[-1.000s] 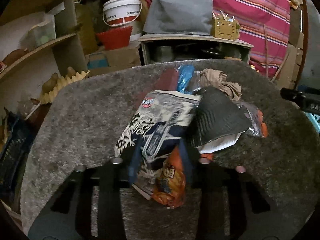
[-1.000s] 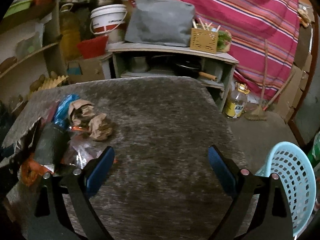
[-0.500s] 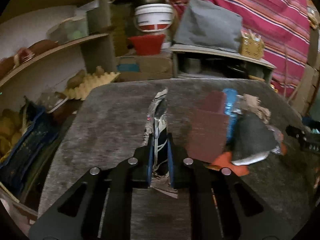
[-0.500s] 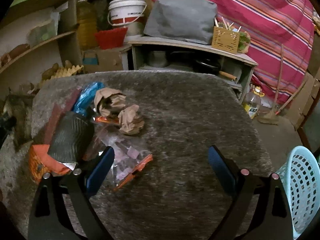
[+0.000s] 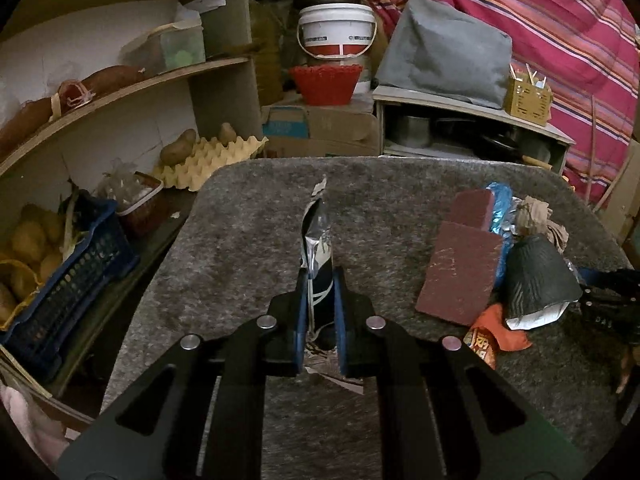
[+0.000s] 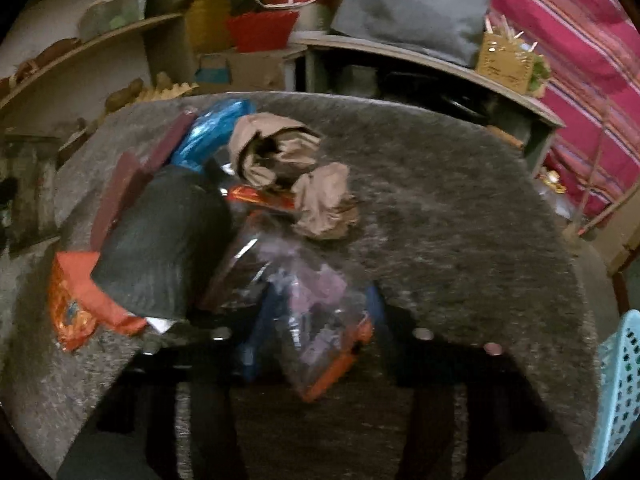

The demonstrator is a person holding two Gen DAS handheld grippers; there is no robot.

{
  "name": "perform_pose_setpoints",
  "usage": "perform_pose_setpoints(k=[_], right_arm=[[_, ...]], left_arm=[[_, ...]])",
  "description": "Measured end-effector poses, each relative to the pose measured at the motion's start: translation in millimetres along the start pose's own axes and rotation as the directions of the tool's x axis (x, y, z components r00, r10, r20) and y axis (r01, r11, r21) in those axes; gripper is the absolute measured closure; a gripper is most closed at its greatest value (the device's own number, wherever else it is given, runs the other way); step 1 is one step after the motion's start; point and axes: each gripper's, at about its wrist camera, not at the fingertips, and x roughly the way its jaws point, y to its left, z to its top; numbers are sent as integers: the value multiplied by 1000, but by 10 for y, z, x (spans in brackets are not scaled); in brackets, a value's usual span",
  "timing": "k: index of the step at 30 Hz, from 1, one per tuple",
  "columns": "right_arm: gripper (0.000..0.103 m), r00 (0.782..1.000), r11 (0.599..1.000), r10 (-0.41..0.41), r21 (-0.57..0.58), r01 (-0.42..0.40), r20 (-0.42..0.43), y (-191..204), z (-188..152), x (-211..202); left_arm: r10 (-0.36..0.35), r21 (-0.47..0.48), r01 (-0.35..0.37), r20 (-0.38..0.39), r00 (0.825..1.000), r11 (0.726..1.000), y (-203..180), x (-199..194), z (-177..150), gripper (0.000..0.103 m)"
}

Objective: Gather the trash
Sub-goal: 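Grasp the printed white-and-black bag with the left tool while the right tool grasps the clear plastic bag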

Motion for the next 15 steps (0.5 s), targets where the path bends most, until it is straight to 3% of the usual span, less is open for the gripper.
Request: perform_pose_setpoints(k=[3,4,15], right_arm=[[88,1000,1000,19,12,-19,19,-77,13,-104],[90,1000,1000,15,16,-15,25,-106,7,-130],[92,990,992,27,119,-44,140,-606,-15,-699]], left_arm=[[3,10,-3,0,1000,1000,-38,1,3,93],[4,12,-4,1,1000,1000,-48,0,1,93],[-11,21,10,60,998,1000,-247,-260,112,93]])
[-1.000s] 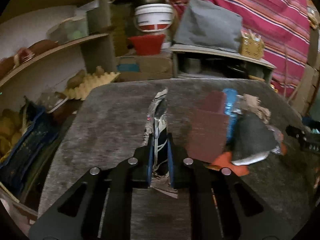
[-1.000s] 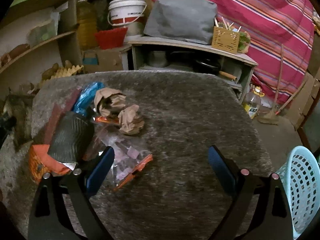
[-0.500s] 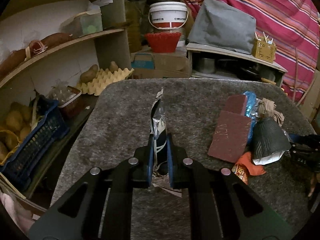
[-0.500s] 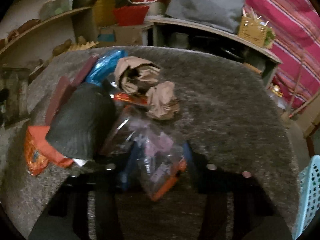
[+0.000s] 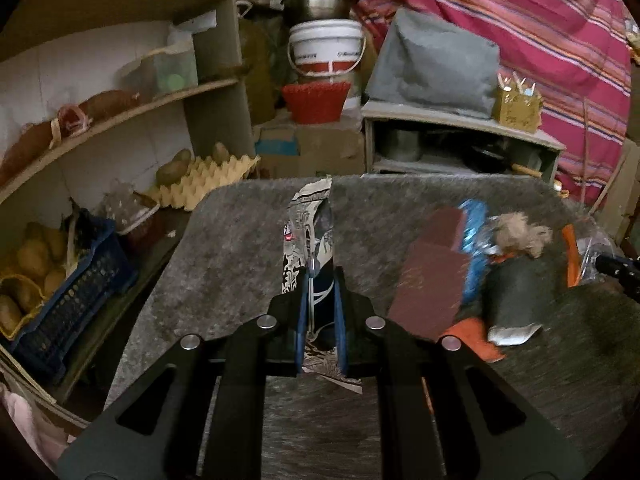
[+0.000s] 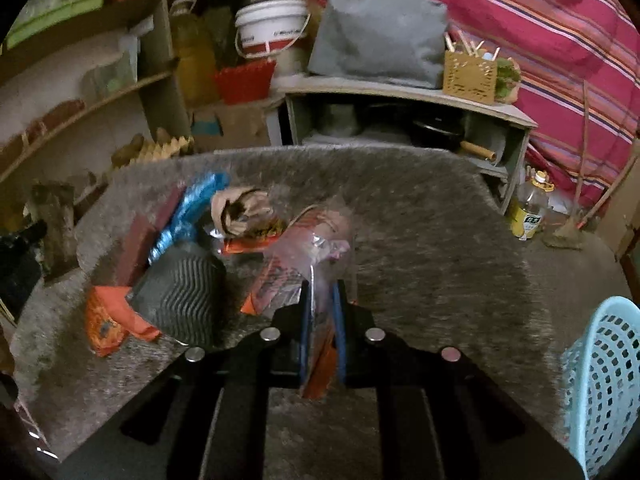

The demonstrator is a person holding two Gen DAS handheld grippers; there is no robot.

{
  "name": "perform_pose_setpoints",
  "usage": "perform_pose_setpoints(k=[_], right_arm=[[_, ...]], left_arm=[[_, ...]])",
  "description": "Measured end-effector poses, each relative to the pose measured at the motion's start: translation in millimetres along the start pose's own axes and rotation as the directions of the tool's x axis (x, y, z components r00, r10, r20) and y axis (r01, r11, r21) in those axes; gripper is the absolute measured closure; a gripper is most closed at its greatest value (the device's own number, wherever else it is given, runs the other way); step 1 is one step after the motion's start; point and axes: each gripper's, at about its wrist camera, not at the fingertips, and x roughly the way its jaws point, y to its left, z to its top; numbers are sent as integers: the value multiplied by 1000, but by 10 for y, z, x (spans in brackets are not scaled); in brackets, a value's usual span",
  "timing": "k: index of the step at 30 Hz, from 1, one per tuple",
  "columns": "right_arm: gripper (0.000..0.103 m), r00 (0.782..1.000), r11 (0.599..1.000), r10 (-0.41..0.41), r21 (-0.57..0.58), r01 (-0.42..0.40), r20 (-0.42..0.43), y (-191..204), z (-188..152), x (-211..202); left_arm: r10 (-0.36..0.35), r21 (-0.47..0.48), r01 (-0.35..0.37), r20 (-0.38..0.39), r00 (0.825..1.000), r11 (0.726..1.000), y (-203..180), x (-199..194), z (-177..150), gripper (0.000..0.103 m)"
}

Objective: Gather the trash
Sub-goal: 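Grasp the printed white-and-black bag with the left tool while the right tool grasps the clear plastic bag, then carry both bags over the blue basket and open both tools to drop them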

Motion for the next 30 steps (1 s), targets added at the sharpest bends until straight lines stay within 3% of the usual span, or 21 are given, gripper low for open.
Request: perform_pose_setpoints(k=[11,18,24,27,30], right_arm=[[92,993,997,-81,17,80,82,-424,-12,-486],[92,980,982,-177,83,170,92,-1048,-148,-796],[92,959,953,-264,182,242,104,-1684,-274,-1165],[92,951,938,-294,221,268,96,-1971,-374,-1284],[92,944,920,-321,265,290,80,-2285,-517,-1390]], left_arm=[[-109,88,102,85,990,991,-756,-420,208,93],[-199,167,182,88,976,969,-1461,-543,186,93],[-304,248,275,86,949,929,-2214,-678,180,93],[-370,265,339,77,926,903,-2595,-740,160,93],[-397,299,364,59,916,882,-2949,-740,67,93]])
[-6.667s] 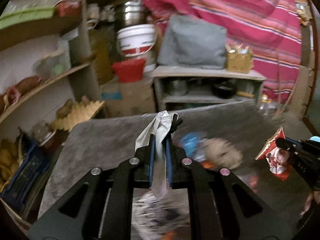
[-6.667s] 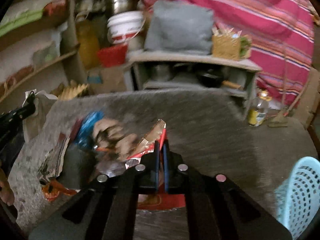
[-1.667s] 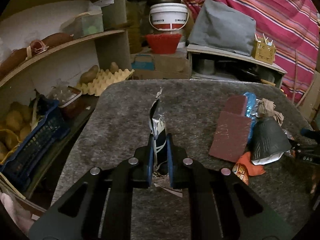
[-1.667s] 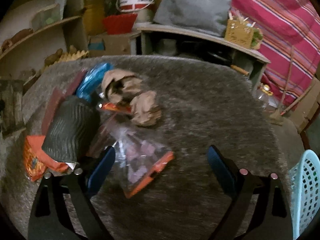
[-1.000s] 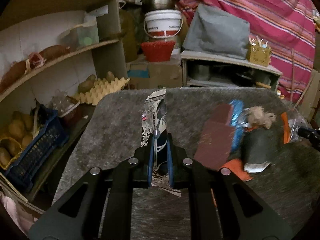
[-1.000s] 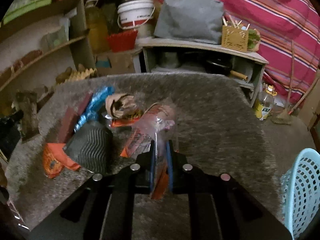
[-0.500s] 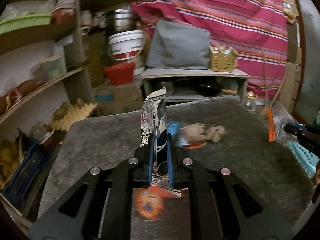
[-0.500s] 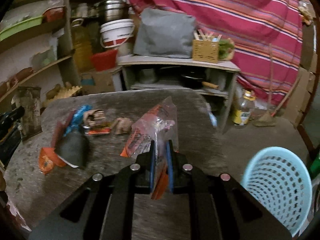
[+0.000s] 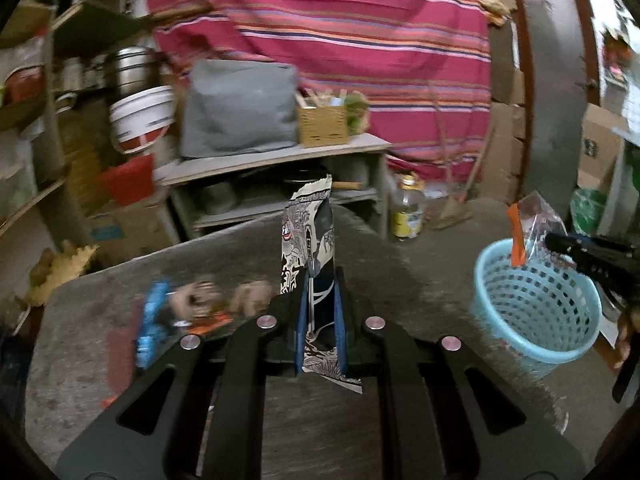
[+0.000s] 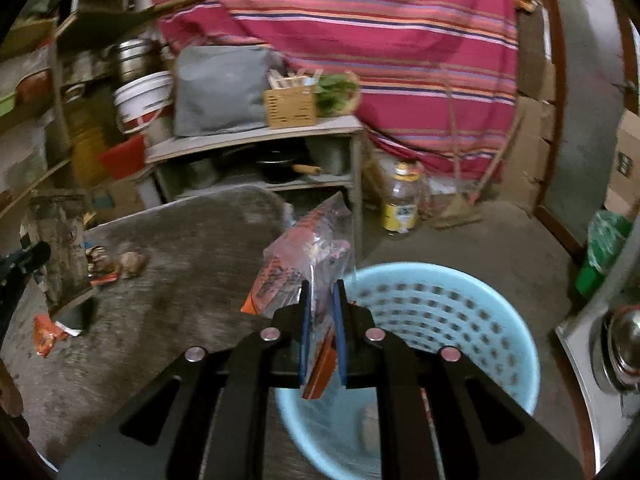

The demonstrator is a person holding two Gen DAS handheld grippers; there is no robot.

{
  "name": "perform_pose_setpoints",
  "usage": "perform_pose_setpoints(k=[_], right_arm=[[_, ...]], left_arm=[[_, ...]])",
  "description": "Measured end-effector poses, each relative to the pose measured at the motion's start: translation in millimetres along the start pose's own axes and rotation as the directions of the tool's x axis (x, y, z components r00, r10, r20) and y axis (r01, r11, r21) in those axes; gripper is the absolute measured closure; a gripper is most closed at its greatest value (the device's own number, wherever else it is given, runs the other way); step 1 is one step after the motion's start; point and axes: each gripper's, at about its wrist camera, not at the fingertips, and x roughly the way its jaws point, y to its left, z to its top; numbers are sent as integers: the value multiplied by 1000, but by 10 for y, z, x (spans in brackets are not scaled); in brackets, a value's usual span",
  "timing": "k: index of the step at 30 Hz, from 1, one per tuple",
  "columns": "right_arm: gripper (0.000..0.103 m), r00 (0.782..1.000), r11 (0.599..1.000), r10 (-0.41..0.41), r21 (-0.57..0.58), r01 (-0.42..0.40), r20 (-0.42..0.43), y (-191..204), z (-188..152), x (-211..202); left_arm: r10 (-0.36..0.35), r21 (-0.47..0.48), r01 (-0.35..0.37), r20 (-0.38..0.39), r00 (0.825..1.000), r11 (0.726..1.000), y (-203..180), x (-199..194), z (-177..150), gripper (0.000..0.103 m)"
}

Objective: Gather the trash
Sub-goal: 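Carry both bags over the blue basket and open both tools to drop them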

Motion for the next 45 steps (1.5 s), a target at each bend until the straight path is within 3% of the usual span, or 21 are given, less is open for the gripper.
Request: perform_pose_setpoints(k=[9,16,21,27,34,37,41,45], right_arm=[[92,997,990,-71,118,75,-45,-798,-143,76],[92,995,979,-95,175,101,-42,-1077,-180,37],[92,993,974,-107,198,113,-40,-1212,-198,17],[92,993,971,-109,211,116,-44,-1302,-225,4],[92,994,970,-102,217,110,-46,-1324,-238,17],[92,994,969,-101,220,109,-49,-1328,-250,25],[92,994,970,-95,218,105,-55,-1300,-263,58],[92,994,973,-90,207,103,-69,-1241,-275,114]], left_arm=[[-121,21,121,-41,992,992,-830,343,41,93],[-238,63,242,-65,969,968,-1586,562,135,93],[-271,76,278,-93,958,958,-1929,735,106,93],[-300,65,311,-136,944,948,-2038,861,103,91],[-340,48,348,-122,932,936,-2022,746,154,88],[-335,78,342,-94,938,936,-2044,642,177,88],[-312,78,323,-121,942,943,-2036,755,104,88],[-288,60,299,-152,946,952,-1933,870,17,77]])
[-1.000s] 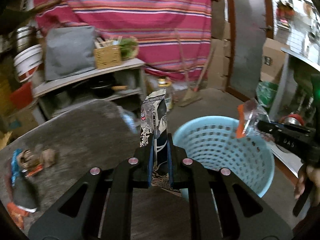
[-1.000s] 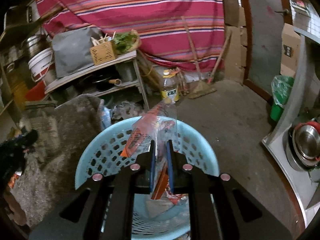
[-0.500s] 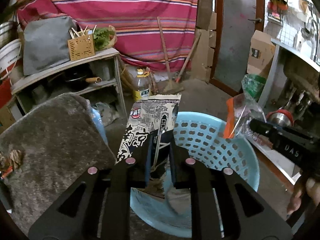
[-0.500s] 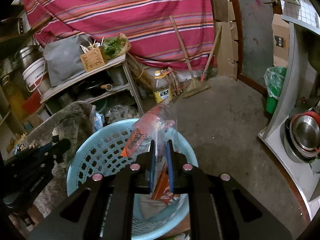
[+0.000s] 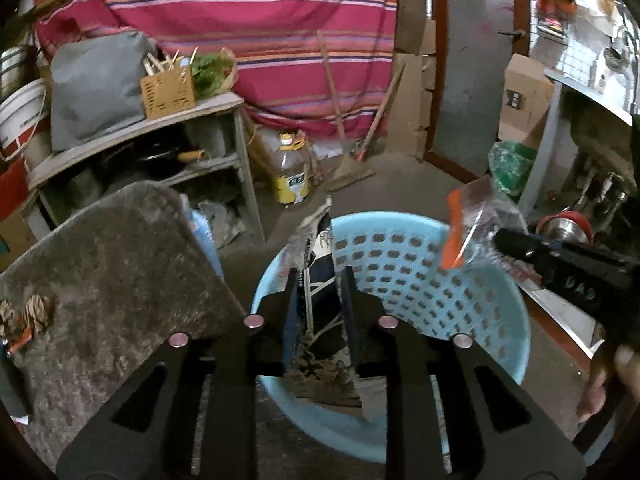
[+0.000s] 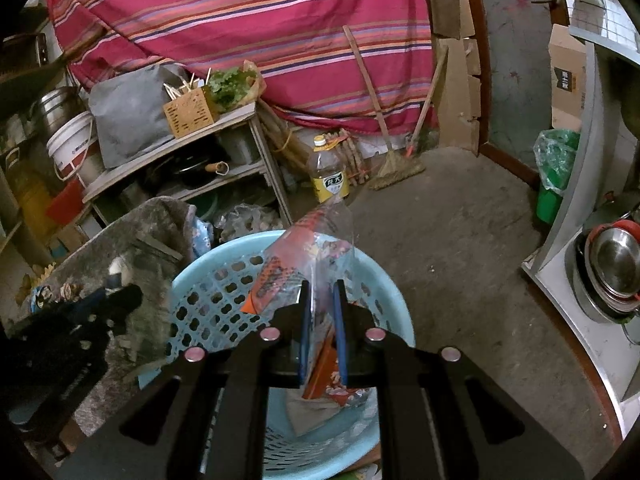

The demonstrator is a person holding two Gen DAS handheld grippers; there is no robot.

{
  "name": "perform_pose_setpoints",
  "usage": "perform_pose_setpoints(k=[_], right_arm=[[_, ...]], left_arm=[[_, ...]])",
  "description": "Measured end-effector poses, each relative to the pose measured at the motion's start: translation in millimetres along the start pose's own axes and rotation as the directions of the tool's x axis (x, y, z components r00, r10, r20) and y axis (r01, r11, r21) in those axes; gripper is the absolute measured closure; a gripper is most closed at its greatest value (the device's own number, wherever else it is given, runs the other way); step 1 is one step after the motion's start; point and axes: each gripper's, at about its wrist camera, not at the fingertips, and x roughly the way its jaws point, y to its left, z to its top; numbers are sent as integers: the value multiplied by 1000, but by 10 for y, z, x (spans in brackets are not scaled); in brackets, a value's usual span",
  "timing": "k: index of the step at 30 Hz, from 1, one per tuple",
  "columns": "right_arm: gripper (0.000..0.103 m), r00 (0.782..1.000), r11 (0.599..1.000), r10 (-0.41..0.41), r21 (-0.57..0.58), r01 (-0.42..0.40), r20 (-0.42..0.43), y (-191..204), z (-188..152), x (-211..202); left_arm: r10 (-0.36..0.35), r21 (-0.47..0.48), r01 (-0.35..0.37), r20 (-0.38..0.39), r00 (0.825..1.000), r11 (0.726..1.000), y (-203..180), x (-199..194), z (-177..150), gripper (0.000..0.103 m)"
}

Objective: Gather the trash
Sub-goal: 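Carry both bags over the blue basket and open both tools to drop them, then return both tools to the table and grasp the maroon scouring pad with the left tool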

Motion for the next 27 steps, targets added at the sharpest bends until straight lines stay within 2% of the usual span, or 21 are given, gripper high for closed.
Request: perform_pose_setpoints(k=[1,3,5,8,14,16,18,19,20,22,24,27], right_arm=[[92,1000,1000,1,-1,-1,-3,25,3,13],[92,1000,1000,4,-1,-4,-13,62,-5,48],[92,1000,1000,7,-4,-7,-18,104,2,69],[92,1000,1000,5,-11,-5,-22,157,8,92],[88,999,1000,-16,-16,15,-32,256,-15,157],[78,999,999,-36,-8,36,-40,305,-21,199],[51,998,999,-39,4,39,-45,342,-20,228],[45,998,999,-41,7,41,-51,378,-28,242],[41,998,999,-40,5,41,-56,399,-29,256],[38,997,998,-56,-13,56,-62,519,-48,271],[29,996,997,-70,-35,68,-51,636,-53,258],[24,999,998,-47,-49,45,-28,883,-53,205]], left_arm=[[1,-8,-1,-2,1000,1000,33,3,-9,73],[2,-20,-2,2,1000,1000,82,-14,-7,50],[20,-24,-20,21,1000,1000,114,-58,9,38],[31,-18,-30,44,999,999,152,-154,35,29],[103,-5,-103,88,991,995,361,-447,-21,14],[126,-19,-125,94,988,992,477,-550,-53,11],[149,-39,-146,99,984,988,627,-675,-97,9],[163,-51,-159,99,982,986,724,-746,-125,8],[177,-57,-172,99,979,984,801,-799,-143,7],[222,-61,-216,100,970,974,982,-931,-219,6],[279,-65,-273,102,955,960,1199,-1080,-312,6],[340,-92,-332,91,936,939,1544,-1266,-453,5]])
